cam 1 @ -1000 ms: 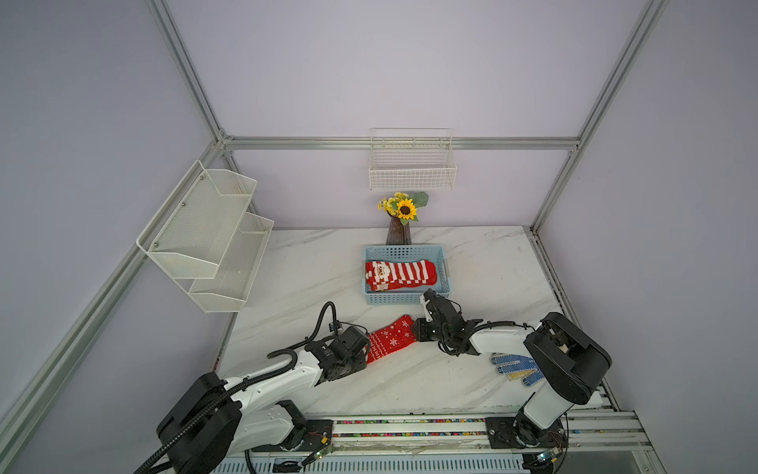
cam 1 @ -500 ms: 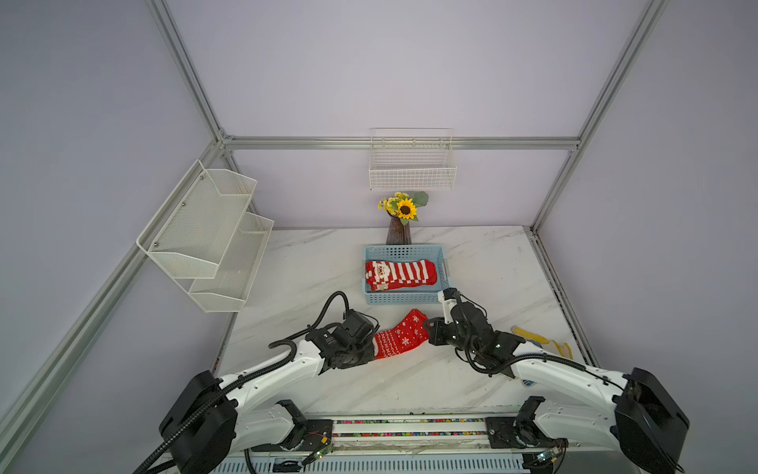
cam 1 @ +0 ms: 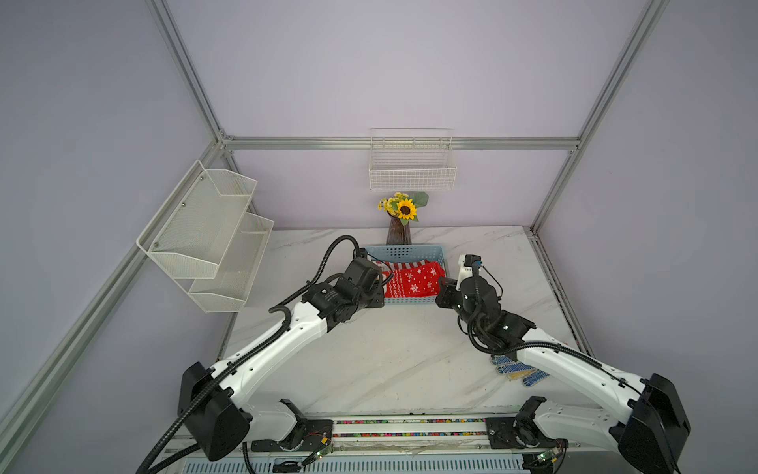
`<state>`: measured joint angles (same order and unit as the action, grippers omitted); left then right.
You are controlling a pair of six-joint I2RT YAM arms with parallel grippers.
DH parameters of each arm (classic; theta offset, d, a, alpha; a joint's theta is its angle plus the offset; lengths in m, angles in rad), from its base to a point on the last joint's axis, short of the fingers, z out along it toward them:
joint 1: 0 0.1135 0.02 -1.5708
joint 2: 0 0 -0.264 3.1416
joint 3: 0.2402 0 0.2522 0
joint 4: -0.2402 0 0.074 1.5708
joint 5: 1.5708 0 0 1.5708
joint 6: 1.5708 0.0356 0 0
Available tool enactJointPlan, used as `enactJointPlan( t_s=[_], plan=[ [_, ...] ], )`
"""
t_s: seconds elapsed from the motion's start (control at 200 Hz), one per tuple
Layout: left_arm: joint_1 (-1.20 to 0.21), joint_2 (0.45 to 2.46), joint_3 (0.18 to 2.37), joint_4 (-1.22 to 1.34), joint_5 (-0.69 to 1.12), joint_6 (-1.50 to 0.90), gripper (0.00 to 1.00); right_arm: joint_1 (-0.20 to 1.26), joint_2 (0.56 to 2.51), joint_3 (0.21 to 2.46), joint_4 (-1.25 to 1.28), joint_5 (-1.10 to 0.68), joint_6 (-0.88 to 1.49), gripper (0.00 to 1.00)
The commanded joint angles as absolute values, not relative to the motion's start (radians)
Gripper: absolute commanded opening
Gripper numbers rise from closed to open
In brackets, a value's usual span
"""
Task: Place the socks together as a pair
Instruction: Place a pair of socks in the bin, then reset both arms
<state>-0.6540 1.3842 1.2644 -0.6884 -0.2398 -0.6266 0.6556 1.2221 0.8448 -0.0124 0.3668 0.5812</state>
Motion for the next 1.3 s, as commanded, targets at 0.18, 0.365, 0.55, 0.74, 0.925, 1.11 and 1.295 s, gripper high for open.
enactJointPlan(
  t_s=[0.18, 0.365, 0.55, 0.74, 0.925, 1.11, 1.295],
  plan=[
    [-0.552, 1.663, 1.522, -0.655, -0.262, -0.51, 0.0, 0.502, 1.47, 0.978, 0.129, 0.281, 0.553, 0.0],
    [-0.483, 1.778, 1.582, -0.647, -0.211, -0.521, 0.0, 0.441, 1.63, 1.06, 0.172, 0.2, 0.552, 0.0],
    [-0.443, 1.839, 1.614, -0.644, -0.212, -0.565, 0.99, 0.389, 1.734, 1.136, 0.124, 0.101, 0.586, 0.91],
    [-0.408, 1.797, 1.641, -0.644, -0.28, -0.556, 1.0, 0.371, 1.627, 1.114, 0.076, 0.141, 0.557, 0.97],
    [-0.402, 1.644, 1.547, -0.633, -0.348, -0.563, 1.0, 0.367, 1.401, 1.024, 0.014, 0.219, 0.459, 0.97],
    [-0.374, 1.473, 1.4, -0.637, -0.469, -0.516, 1.0, 0.367, 1.191, 0.975, -0.11, 0.253, 0.372, 0.97],
    [-0.356, 1.28, 1.177, -0.531, -0.627, -0.472, 1.0, 0.367, 1.041, 0.851, -0.1, 0.401, 0.244, 0.97]
  ],
)
